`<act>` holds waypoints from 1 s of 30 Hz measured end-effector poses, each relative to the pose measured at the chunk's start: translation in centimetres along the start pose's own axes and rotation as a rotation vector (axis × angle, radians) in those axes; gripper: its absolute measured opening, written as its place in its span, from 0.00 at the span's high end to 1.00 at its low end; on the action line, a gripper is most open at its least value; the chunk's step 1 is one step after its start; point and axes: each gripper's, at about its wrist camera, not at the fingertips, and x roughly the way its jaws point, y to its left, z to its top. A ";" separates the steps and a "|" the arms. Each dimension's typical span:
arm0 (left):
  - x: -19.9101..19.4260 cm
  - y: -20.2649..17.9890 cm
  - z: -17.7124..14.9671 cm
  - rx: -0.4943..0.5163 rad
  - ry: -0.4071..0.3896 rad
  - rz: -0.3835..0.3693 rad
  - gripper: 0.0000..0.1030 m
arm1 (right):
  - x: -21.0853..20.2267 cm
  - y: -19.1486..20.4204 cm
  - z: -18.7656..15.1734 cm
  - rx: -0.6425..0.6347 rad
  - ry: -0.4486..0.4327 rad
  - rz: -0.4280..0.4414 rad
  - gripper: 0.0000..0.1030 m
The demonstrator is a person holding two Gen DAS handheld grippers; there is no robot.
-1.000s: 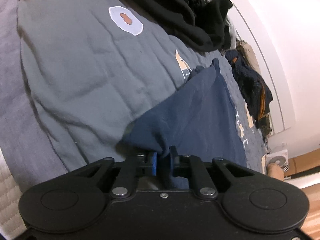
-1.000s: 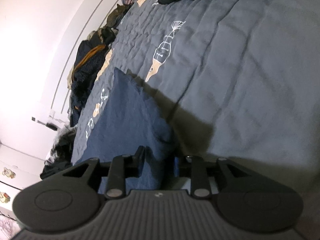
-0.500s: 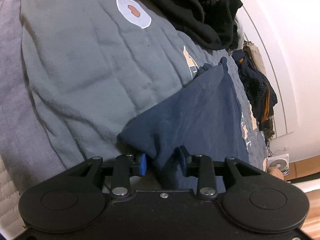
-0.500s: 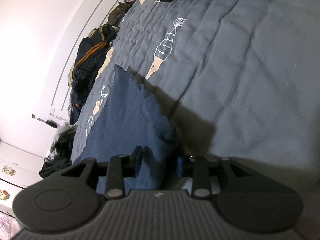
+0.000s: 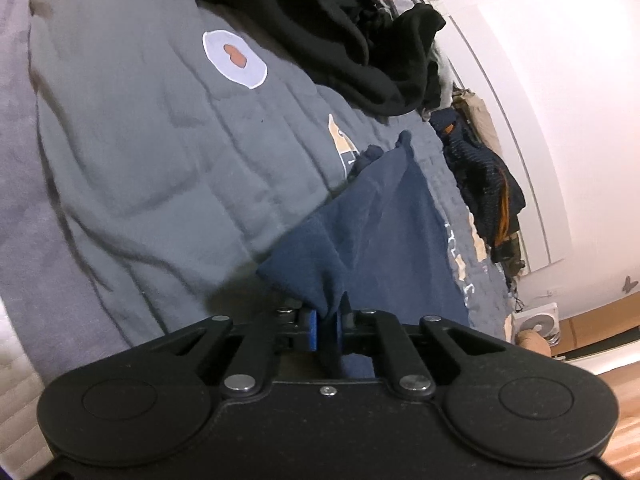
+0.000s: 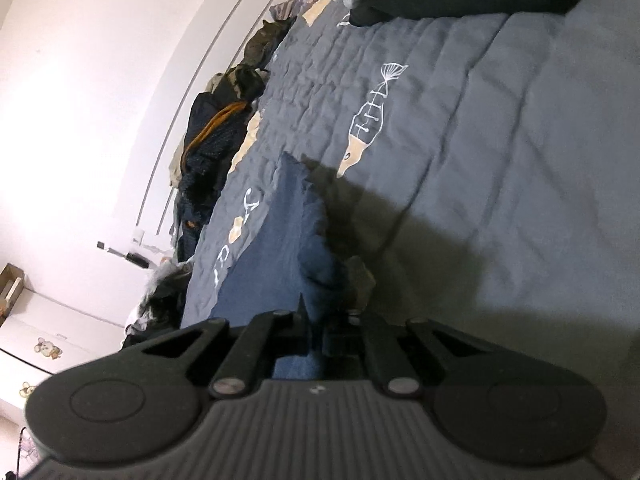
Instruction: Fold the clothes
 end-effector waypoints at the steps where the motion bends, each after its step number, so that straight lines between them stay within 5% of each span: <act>1: -0.2 0.1 0.0 0.003 0.007 0.002 0.92 | -0.5 0.0 -0.1 -0.002 0.007 -0.002 0.96; 12: -2.9 0.5 -1.4 0.082 0.063 0.038 0.92 | -5.0 -0.1 -1.2 -0.035 0.030 -0.058 0.96; 21: -2.3 0.5 -2.2 0.180 0.084 0.135 0.85 | -4.2 0.6 -1.8 -0.204 0.057 -0.252 0.88; 25: -2.2 0.6 -2.4 0.189 0.090 0.158 0.82 | -4.6 1.8 -2.2 -0.319 0.020 -0.304 0.82; 30: -2.0 0.7 -2.4 0.185 0.090 0.169 0.81 | -6.1 3.7 -2.0 -0.483 -0.141 -0.357 0.79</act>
